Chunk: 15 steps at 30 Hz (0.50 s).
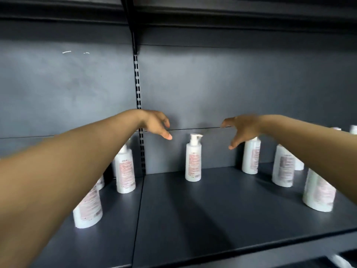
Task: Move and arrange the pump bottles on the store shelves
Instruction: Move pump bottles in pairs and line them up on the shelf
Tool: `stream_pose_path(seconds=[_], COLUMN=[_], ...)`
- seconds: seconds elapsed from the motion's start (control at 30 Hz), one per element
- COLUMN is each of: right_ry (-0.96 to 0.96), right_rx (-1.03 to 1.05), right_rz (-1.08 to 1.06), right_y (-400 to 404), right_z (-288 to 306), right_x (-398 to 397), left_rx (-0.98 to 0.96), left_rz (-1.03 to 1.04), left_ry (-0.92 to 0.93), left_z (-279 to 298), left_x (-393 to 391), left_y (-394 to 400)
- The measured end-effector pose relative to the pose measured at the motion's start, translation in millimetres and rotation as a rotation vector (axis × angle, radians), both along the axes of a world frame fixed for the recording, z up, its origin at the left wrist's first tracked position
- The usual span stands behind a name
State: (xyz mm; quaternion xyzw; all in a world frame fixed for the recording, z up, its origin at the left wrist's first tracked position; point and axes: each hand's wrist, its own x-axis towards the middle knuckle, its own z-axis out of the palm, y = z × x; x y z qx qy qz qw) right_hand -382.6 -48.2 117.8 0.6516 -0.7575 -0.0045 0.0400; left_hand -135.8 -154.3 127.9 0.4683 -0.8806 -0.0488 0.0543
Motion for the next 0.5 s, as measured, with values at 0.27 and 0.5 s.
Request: stream_pose_path(seconds=[0.27, 0.5], right_ry=[-0.022, -0.124], right_rx=[-0.013, -0.029], right_rz=[0.070, 0.144], right_y=[41, 61], right_z=[1, -13], right_x=[-104, -181], left_rx=[0.031, 0.077], left_rz=[0.051, 0.116], left_ry=[0.034, 0.097], left_z=[-11, -40], left_x=[-94, -154], left_y=[41, 63])
